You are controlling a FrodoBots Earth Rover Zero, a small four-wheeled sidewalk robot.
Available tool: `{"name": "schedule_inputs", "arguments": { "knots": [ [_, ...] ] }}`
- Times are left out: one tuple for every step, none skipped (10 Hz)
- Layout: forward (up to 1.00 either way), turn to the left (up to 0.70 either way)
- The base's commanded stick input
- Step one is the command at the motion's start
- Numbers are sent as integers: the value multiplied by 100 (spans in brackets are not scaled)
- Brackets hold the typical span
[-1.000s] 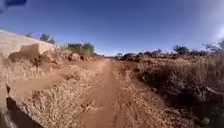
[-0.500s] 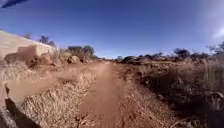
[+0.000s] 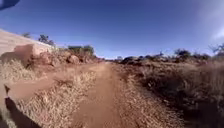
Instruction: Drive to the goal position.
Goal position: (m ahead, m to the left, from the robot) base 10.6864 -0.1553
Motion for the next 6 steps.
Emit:
{"name": "schedule_inputs", "arguments": {
  "knots": [
    [50,0],
    [50,0],
    [50,0],
    [50,0],
    [50,0],
    [50,0]
  ]
}}
